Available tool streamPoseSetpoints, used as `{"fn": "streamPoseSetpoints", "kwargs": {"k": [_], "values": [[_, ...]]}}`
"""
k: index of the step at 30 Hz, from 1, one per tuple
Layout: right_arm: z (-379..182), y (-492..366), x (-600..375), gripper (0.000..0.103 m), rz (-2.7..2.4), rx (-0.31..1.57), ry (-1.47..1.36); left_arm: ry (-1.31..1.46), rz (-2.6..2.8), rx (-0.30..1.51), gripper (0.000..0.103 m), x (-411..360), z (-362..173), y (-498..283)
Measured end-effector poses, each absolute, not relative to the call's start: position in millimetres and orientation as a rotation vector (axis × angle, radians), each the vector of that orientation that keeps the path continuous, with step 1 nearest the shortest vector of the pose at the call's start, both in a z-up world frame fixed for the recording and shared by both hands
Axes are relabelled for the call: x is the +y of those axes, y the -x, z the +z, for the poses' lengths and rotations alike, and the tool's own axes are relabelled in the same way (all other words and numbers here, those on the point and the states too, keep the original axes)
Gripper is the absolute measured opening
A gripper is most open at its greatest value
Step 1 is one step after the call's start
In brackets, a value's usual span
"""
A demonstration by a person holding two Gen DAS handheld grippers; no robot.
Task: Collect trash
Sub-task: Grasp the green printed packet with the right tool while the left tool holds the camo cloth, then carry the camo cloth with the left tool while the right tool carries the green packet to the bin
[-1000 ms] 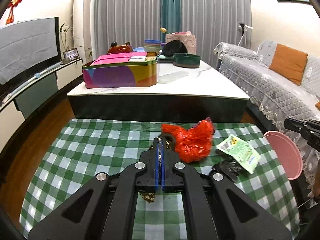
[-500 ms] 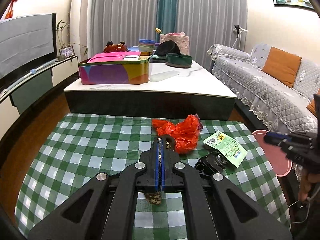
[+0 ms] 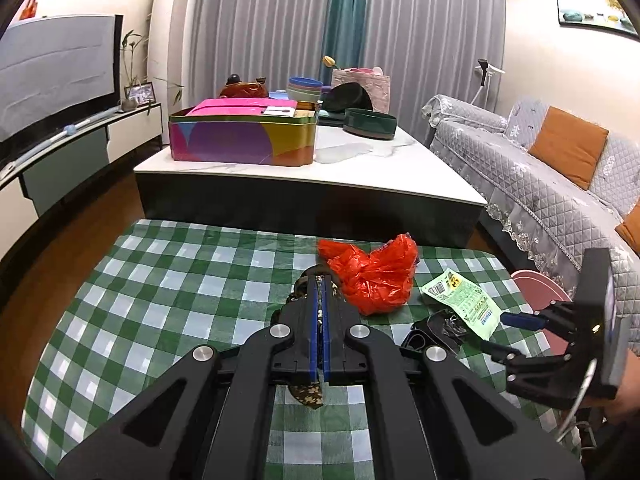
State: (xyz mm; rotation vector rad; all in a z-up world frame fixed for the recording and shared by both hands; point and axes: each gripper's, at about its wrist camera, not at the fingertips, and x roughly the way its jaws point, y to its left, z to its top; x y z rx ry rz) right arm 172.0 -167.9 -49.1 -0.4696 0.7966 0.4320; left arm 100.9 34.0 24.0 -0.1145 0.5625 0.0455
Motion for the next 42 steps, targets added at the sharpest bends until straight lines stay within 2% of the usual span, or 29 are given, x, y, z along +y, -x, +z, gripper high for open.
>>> {"fn": "streamPoseSetpoints", "kwargs": {"k": [4,5,7,8,17,25,42], "values": [[-58.4,-175.4,-160.6,0.045,0.387,0.786,0.560,0.120,0.045,0.563,0.001,34.5,23.2,-101.5],[-60.1,-175.8,-159.2,0.042,0.384,0.784,0.577,0.121,0.045,0.564,0.001,34.6,23.0,-101.9],[-62.8,-176.5,-157.5,0.028,0.382,0.785,0.599,0.121,0.045,0.564,0.001,34.8,22.9,-102.2],[-63.5,-176.4,-156.7,0.014,0.380,0.786,0.605,0.121,0.045,0.563,0.001,34.9,22.9,-102.2],[-20.3,-167.4,-175.1,0.002,0.374,0.677,0.481,0.124,0.042,0.553,0.001,30.7,26.4,-102.4],[31.2,-148.5,-207.7,0.001,0.400,0.586,0.275,0.102,0.017,0.536,0.001,16.2,33.5,-97.7],[69.5,-128.6,-272.0,0.001,0.354,0.518,0.103,0.046,-0.060,0.525,0.001,-28.4,41.8,-95.6]]}}
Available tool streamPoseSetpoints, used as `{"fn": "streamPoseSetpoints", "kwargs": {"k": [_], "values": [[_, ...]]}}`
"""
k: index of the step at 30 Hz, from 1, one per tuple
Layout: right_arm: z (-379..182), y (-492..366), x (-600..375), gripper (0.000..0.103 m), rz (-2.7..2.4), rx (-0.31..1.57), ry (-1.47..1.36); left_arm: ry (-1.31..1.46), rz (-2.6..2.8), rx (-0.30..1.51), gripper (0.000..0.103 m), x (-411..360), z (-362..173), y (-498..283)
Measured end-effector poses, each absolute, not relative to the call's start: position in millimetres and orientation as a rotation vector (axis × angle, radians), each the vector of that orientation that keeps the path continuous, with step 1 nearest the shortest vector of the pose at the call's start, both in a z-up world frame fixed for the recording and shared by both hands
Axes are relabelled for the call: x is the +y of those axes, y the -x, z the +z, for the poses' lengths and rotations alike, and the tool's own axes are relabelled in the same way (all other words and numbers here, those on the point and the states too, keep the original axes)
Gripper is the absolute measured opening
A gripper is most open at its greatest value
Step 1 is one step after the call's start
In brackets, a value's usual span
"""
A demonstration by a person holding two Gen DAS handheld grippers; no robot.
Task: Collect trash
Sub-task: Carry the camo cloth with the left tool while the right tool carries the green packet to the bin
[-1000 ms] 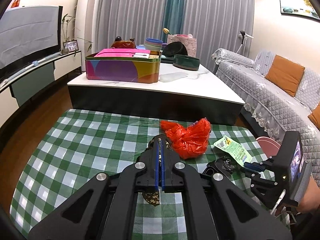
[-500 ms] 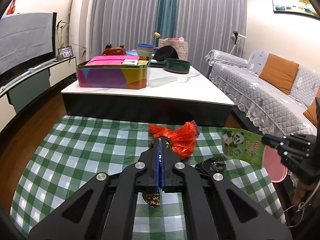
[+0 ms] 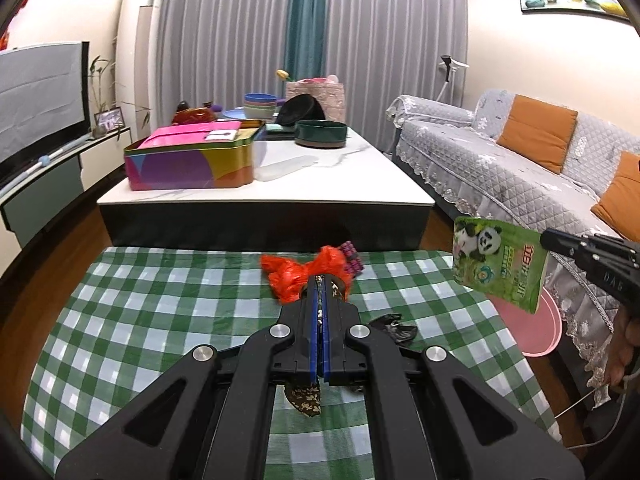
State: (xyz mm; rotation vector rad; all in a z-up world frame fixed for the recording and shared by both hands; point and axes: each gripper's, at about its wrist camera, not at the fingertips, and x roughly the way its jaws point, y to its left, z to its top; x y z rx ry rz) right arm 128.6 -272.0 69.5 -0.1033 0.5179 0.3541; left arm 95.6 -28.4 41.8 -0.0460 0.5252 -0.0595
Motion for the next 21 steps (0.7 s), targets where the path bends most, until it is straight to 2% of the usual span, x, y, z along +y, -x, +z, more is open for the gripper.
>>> {"fn": "streamPoseSetpoints", "kwargs": {"k": [21], "values": [[88.5,-120.5,-360.9,0.001,0.195,0.479,0.001,0.005,-0.219,0.506,0.001,-100.7,52.5,-100.3]]}}
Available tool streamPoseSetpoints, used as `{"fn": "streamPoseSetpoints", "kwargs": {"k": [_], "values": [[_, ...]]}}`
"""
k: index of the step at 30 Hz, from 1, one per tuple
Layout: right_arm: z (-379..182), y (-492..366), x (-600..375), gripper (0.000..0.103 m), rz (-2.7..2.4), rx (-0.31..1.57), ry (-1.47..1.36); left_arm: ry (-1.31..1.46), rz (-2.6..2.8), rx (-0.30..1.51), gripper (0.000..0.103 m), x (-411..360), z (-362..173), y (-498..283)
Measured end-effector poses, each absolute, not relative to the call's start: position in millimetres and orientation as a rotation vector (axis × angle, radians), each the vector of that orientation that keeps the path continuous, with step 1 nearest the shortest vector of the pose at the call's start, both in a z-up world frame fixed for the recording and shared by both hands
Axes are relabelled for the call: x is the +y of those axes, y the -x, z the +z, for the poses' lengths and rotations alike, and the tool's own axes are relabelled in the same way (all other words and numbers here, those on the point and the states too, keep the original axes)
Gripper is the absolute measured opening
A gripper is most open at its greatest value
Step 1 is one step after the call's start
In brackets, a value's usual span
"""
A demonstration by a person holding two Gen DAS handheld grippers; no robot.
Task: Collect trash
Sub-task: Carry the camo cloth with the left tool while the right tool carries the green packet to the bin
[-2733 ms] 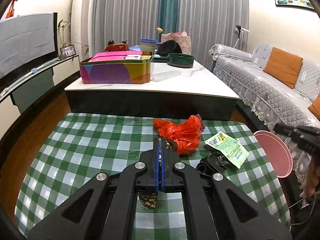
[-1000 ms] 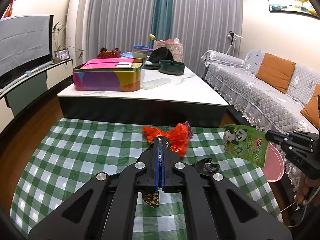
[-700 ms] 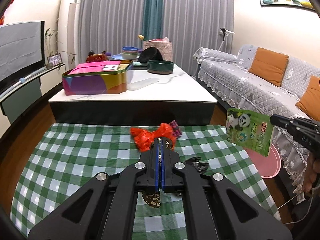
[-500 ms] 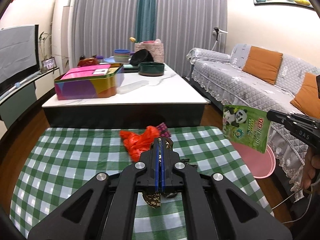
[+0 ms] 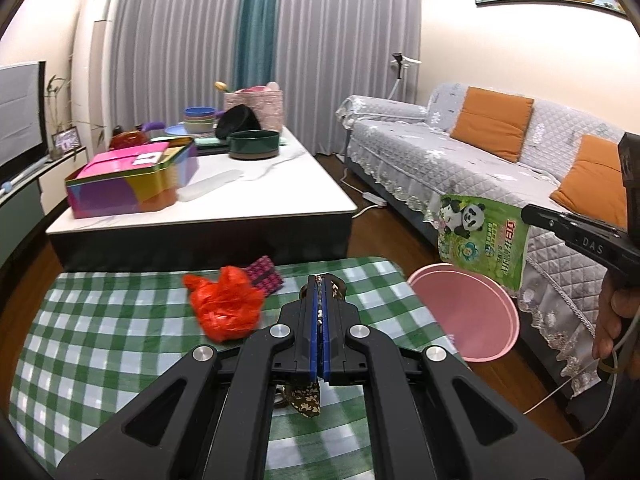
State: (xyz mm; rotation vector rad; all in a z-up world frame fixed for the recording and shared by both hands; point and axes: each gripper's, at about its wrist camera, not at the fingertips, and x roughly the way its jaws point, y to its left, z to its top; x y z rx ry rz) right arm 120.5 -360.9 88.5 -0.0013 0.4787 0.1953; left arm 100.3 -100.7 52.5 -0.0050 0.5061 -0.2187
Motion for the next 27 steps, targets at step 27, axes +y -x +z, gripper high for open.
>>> {"fn": "streamPoseSetpoints", "kwargs": {"k": [27], "values": [[89.0,-143.8,-455.9,0.001,0.013,0.483,-0.099,-0.045,-0.401,0.540,0.001,-197.3,42.9,-142.0]]}}
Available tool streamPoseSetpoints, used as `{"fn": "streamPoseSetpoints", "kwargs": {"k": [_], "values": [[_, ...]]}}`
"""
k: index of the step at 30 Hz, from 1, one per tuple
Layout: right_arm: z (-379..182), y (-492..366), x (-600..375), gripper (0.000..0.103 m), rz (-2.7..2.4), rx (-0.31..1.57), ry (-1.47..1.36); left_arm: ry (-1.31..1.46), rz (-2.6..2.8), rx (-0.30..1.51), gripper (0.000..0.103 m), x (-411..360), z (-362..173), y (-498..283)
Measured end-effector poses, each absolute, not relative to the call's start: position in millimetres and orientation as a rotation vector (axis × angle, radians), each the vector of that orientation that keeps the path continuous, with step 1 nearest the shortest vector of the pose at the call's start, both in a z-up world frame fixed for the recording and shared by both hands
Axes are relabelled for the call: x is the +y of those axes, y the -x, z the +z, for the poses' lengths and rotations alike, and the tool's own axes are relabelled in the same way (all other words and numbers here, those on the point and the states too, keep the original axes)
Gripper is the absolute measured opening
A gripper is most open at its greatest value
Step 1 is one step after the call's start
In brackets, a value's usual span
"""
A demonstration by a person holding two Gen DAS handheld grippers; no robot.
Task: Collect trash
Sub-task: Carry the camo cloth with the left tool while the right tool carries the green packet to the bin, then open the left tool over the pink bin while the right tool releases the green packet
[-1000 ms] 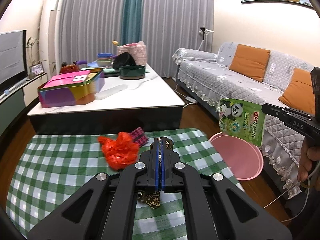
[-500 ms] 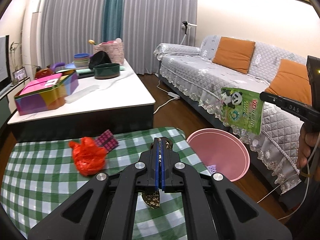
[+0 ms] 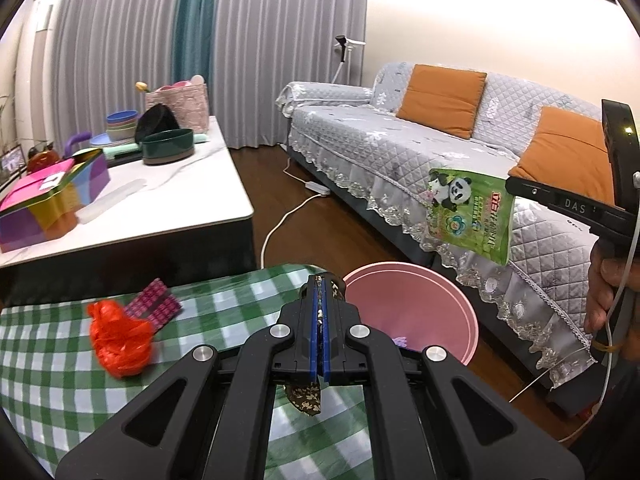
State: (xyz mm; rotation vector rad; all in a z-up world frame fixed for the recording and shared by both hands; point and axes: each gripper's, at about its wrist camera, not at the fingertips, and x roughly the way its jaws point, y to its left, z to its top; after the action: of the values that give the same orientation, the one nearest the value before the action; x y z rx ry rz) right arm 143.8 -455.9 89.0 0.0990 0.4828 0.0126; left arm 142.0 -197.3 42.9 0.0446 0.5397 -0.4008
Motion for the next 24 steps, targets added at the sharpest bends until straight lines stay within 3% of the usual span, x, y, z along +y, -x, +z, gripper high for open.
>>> {"fn": "streamPoseSetpoints", "kwargs": {"k": [24], "values": [[58.1,-177.3,-465.0,0.001,0.009,0.575,-0.103,-0.040,-0.572,0.558,0.001,-261.8,36.3,-182.6]]}}
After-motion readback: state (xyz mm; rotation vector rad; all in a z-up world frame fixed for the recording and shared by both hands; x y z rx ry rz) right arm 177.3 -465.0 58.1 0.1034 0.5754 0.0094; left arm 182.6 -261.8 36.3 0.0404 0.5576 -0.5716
